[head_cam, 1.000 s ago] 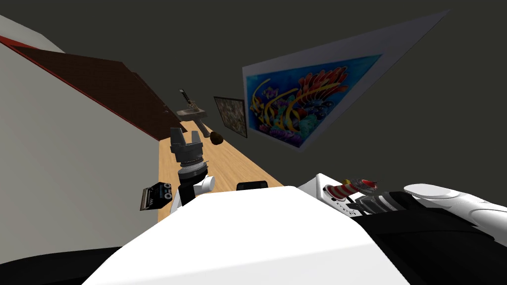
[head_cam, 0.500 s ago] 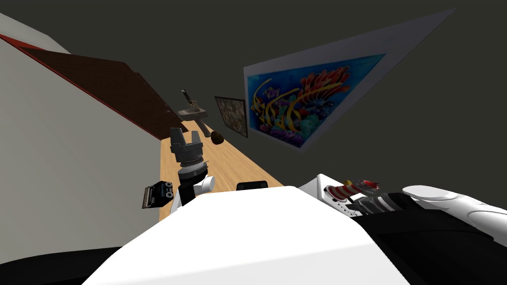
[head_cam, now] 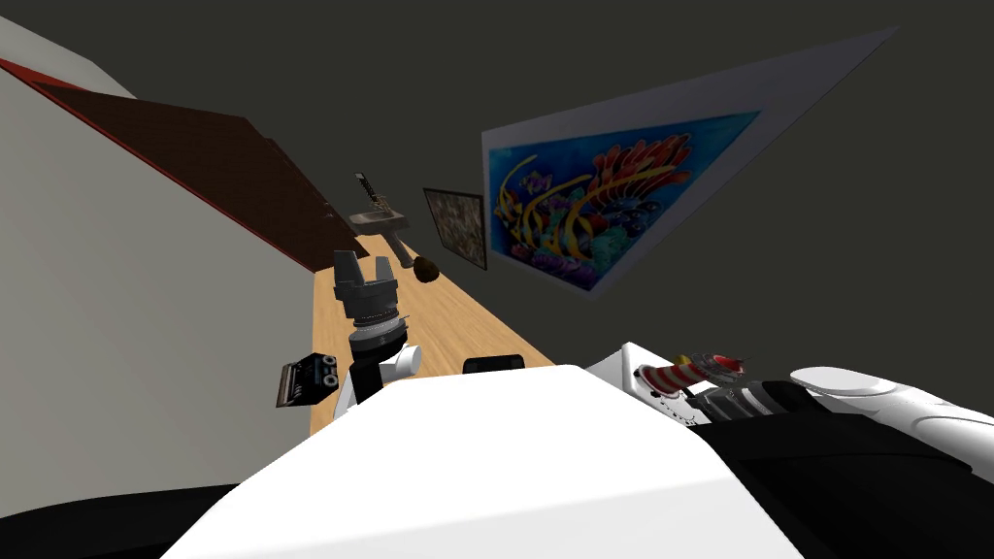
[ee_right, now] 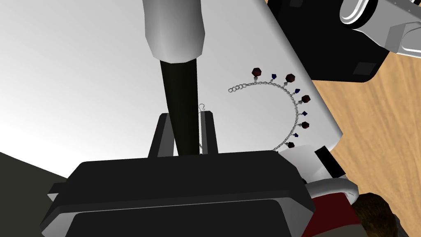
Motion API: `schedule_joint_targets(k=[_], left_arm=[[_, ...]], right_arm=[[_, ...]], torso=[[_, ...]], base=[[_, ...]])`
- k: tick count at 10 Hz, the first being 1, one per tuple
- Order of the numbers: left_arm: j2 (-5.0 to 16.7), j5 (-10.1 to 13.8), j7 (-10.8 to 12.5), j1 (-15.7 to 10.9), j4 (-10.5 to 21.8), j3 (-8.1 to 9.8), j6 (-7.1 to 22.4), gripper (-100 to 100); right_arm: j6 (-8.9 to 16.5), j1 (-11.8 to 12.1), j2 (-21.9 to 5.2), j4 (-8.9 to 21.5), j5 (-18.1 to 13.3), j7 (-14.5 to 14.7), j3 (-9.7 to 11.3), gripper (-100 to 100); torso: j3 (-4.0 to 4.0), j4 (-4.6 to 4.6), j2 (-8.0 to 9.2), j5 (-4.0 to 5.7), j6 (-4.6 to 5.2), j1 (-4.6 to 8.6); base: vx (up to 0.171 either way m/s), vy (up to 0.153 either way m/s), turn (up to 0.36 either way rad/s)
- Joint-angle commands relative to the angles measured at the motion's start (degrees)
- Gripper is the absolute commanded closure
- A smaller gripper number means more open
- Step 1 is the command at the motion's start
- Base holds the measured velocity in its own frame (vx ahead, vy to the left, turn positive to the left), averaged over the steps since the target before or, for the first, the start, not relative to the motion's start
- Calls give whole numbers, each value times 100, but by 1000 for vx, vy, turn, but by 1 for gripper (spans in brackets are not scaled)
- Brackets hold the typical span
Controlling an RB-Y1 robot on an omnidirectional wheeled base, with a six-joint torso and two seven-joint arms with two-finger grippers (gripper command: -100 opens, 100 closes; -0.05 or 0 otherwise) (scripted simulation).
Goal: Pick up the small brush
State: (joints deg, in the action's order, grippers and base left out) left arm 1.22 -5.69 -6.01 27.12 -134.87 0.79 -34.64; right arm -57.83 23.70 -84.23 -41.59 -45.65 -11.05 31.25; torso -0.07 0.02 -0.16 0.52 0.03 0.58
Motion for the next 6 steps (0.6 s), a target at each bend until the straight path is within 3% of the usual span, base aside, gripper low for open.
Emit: schedule_joint_targets(k=[1,2,3,4,5,6], left_arm=[[0,0,0,0,0,0,0,0],[0,0,0,0,0,0,0,0],[0,0,0,0,0,0,0,0],[0,0,0,0,0,0,0,0],[0,0,0,0,0,0,0,0],[0,0,0,0,0,0,0,0]], right_arm=[[0,0,0,0,0,0,0,100],[0,0,0,0,0,0,0,100],[0,0,0,0,0,0,0,0],[12,64,-73,-160,28,-64,-9,100],[-105,56,-215,-210,42,-110,-32,100],[-9,114,-172,-237,63,-86,-37,100]], torso=[[0,0,0,0,0,0],[0,0,0,0,0,2],[0,0,0,1,0,3],[0,0,1,1,0,3],[0,0,0,1,1,3],[0,0,0,-3,1,2]], base=[[0,0,0],[0,0,0],[0,0,0],[2,-7,-24],[1,-9,-54],[0,-5,-10]])
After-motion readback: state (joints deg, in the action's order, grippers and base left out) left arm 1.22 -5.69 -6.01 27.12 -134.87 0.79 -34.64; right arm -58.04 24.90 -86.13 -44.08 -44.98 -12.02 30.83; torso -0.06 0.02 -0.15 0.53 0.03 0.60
